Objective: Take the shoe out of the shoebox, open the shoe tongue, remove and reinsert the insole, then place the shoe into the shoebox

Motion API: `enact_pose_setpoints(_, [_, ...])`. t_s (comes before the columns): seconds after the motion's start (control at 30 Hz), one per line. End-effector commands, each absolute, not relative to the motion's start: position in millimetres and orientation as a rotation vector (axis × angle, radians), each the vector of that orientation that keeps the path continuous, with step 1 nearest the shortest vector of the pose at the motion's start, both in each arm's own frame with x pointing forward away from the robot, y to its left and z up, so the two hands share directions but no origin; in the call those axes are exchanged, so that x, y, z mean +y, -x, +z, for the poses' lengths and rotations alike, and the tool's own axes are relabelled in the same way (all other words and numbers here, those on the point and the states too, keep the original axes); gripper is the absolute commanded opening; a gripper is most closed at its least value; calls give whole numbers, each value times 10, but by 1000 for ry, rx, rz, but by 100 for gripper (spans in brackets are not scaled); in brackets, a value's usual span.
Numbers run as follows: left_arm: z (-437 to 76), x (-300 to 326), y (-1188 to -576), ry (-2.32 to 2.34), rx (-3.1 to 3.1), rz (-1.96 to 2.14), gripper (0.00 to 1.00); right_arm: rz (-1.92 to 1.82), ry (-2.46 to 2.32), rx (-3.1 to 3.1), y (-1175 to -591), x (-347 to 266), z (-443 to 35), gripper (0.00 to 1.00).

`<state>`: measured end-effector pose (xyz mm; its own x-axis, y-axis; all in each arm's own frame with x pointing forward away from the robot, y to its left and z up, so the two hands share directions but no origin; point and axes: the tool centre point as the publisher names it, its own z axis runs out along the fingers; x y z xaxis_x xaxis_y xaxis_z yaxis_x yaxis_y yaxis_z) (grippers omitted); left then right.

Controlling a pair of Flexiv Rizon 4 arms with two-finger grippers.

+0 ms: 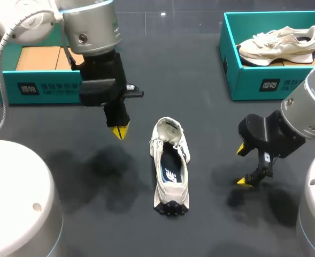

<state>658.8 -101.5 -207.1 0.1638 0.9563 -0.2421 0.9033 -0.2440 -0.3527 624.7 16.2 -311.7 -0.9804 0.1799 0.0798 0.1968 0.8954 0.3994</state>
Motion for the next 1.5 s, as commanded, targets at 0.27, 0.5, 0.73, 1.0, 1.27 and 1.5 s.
enact_pose_setpoints(0.27, [-2322,-1295,-6492,2388,-1758,491,0,-611,352,-3048,-6084,-200,-2942,100])
enact_pose_setpoints(0.5, [-2368,-1338,-6484,2390,-1798,484,0,-585,350,-3046,-6081,-267,-2937,100])
enact_pose_setpoints(0.73, [-2505,-1462,-6481,2416,-1767,428,0,-585,350,-3046,-6081,-267,-2937,100])
enact_pose_setpoints(1.0, [-2839,-1747,-6524,2471,-1687,404,0,-585,350,-3046,-6081,-267,-2937,100])
enact_pose_setpoints(1.27, [-3086,-1963,-6479,2515,-1607,288,0,-585,350,-3046,-6081,-267,-2937,100])
enact_pose_setpoints(1.5, [-3271,-1970,-6433,2493,-1568,251,0,-585,350,-3046,-6081,-267,-2937,100])
